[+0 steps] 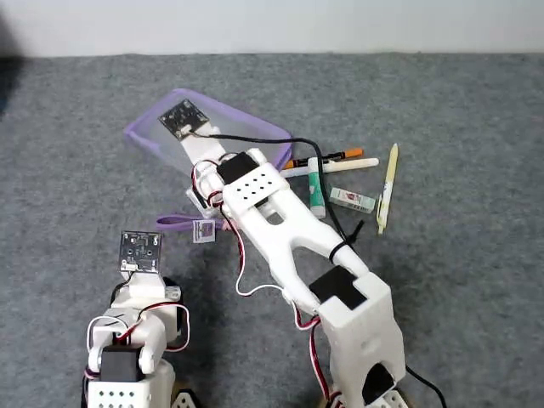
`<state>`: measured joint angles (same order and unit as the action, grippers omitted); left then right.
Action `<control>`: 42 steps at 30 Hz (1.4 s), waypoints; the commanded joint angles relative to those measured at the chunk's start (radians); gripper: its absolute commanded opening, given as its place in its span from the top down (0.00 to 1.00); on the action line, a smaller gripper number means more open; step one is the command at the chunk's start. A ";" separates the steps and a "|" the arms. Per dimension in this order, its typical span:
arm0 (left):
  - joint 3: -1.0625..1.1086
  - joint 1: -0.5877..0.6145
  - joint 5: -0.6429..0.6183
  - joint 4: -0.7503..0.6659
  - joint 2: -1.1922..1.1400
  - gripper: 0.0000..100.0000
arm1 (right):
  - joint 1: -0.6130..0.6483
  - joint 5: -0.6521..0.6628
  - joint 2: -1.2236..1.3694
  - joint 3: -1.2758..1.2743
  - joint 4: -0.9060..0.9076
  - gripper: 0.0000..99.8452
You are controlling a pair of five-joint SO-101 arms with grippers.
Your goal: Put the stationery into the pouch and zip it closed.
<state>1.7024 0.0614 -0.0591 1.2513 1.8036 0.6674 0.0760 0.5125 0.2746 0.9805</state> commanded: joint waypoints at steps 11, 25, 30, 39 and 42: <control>-0.019 0.003 -0.006 0.005 0.014 0.99 | 0.004 -0.012 0.148 0.049 -0.019 0.99; -0.019 0.003 -0.006 0.005 0.014 0.99 | -0.062 0.201 0.081 0.049 0.512 0.99; -0.019 0.003 -0.006 0.005 0.014 0.99 | -0.177 0.321 0.045 0.049 0.645 0.99; -0.019 0.003 -0.006 0.005 0.014 0.99 | -0.186 0.384 -0.110 0.049 0.674 0.99; -0.019 0.003 -0.006 0.005 0.014 0.99 | -0.156 0.384 -0.157 0.049 0.728 0.99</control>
<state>1.7024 0.0614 -0.0591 1.2513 1.8036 0.4803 0.4457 0.4542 0.3069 1.6648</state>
